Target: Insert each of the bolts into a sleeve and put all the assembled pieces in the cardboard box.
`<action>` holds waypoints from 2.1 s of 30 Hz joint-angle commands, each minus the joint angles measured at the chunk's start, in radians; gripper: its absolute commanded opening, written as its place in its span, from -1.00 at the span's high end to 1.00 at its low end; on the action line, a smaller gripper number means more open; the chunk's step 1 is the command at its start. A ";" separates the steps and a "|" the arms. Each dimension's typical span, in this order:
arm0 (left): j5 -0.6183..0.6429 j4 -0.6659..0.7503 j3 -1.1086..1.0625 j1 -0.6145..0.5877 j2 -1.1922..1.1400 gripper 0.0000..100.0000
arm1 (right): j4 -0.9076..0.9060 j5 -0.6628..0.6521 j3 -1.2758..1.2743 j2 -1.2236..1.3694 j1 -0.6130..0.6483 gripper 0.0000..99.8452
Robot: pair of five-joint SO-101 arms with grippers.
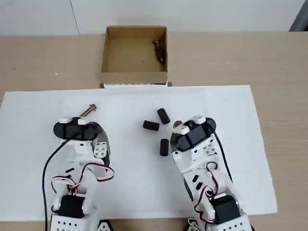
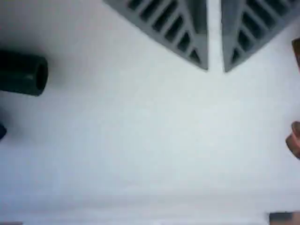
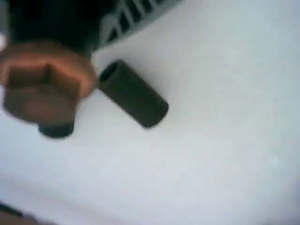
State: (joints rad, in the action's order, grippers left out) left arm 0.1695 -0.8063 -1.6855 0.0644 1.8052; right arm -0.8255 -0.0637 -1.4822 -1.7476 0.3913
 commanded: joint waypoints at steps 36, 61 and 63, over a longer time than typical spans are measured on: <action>-0.003 -0.074 0.004 -0.008 0.011 0.99 | 0.246 -0.256 2.039 2.299 -0.051 0.99; -0.003 -0.074 0.004 -0.008 0.011 0.99 | 0.179 -0.350 2.252 2.479 -0.033 0.88; -0.003 -0.074 0.004 -0.008 0.011 0.99 | 0.099 -0.351 2.295 2.479 -0.031 0.95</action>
State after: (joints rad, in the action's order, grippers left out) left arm 0.1711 -0.8784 -1.6855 0.0629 1.8052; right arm -0.6490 -0.4104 0.7258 0.7580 0.3544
